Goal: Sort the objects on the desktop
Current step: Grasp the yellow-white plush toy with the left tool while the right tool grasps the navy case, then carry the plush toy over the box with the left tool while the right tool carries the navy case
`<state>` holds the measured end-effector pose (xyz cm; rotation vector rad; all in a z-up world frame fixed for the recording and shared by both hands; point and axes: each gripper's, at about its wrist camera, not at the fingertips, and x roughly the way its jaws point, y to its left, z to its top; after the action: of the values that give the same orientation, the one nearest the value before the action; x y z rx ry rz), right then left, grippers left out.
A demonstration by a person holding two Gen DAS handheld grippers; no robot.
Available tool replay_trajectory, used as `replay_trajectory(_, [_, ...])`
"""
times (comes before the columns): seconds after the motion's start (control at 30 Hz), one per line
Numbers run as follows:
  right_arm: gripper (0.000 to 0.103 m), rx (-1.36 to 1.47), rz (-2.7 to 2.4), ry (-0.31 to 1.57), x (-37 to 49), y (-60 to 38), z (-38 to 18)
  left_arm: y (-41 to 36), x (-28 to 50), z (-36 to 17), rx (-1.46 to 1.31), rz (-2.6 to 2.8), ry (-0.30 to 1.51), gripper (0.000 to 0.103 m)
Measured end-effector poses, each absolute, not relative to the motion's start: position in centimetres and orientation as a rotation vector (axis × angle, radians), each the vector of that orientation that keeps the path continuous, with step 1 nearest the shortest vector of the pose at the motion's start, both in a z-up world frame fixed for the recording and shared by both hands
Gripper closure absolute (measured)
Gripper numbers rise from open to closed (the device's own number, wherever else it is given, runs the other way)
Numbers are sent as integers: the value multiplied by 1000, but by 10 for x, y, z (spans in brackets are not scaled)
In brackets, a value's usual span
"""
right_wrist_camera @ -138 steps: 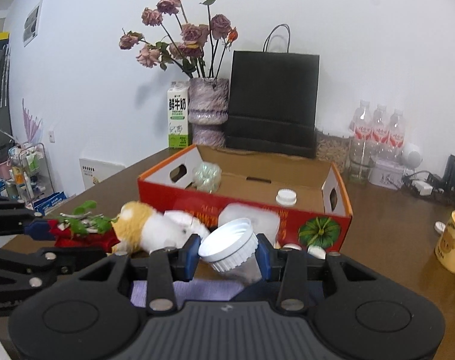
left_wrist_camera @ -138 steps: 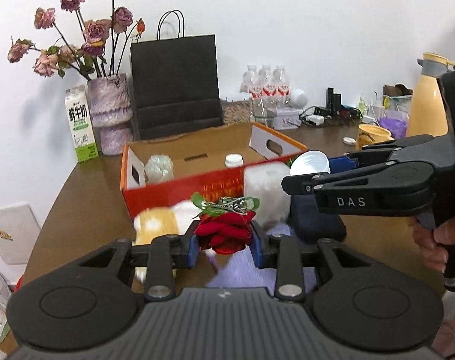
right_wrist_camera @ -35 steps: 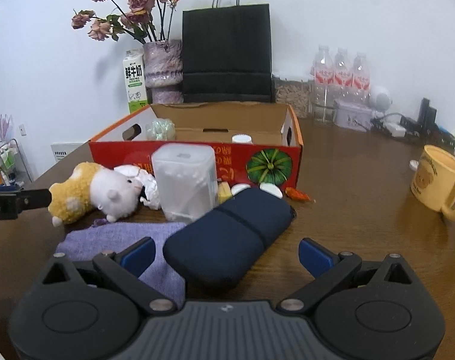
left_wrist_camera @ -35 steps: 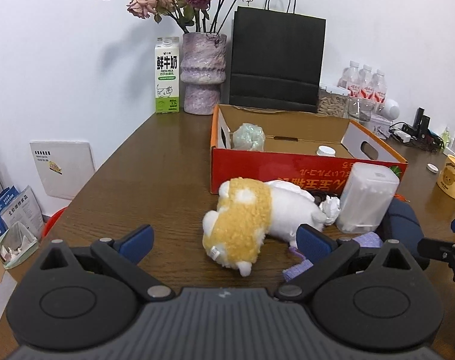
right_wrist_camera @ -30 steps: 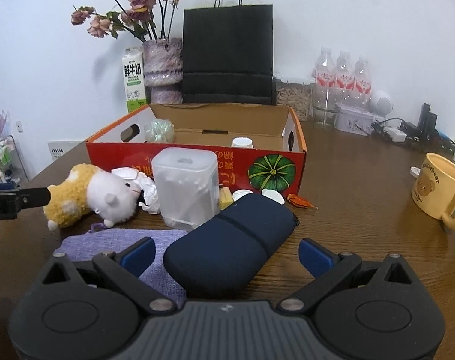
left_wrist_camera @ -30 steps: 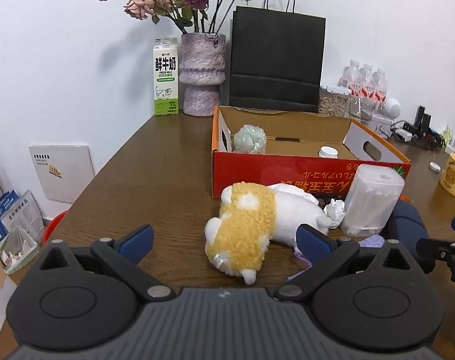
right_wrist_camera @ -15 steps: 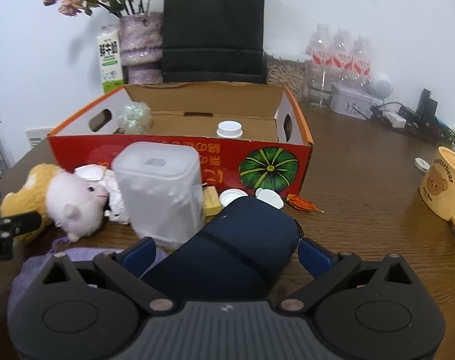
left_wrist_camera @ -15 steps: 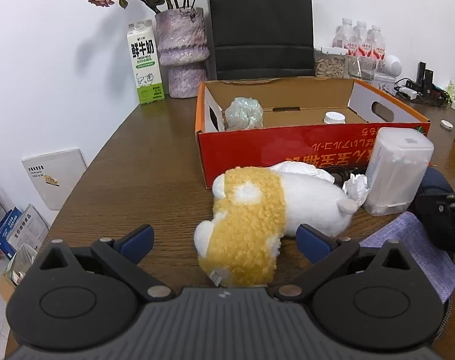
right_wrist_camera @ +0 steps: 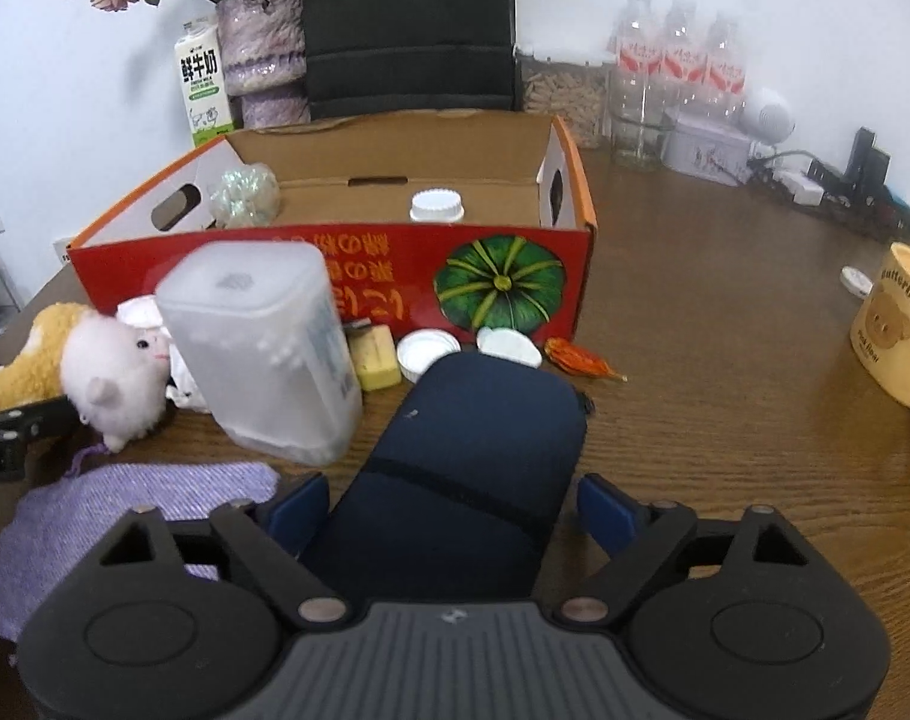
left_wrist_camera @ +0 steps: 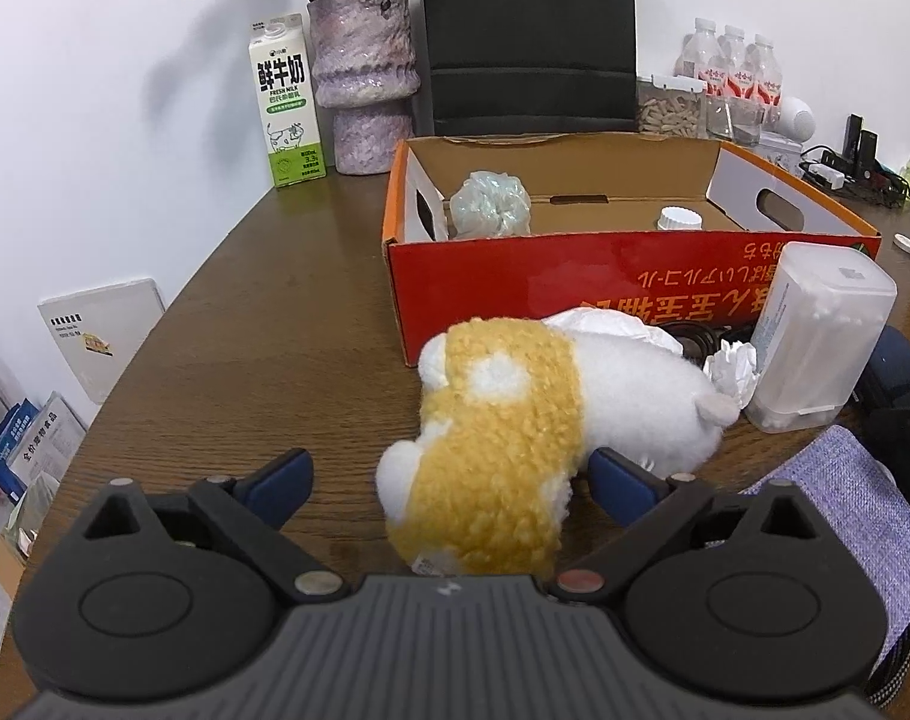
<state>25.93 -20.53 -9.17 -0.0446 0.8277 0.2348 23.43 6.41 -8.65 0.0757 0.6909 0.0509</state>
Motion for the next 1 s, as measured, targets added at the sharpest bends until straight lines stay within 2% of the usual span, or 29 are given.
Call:
replay_trajectory(0.23, [23, -80, 235, 804, 256, -203, -97, 62, 239, -92, 57, 25, 715, 26])
replay_trajectory(0.3, [24, -81, 243, 792, 253, -204, -97, 62, 240, -95, 50, 13, 715, 39])
replay_trajectory(0.37, [26, -81, 250, 780, 252, -206, -98, 63, 238, -95, 41, -1, 704, 46])
replay_trajectory(0.77, [40, -30, 252, 720, 242, -215, -96, 65, 226, -92, 16, -5, 671, 50])
replay_trajectory(1.0, [42, -13, 255, 695, 232, -219, -94, 65, 214, -88, 4, -7, 647, 51])
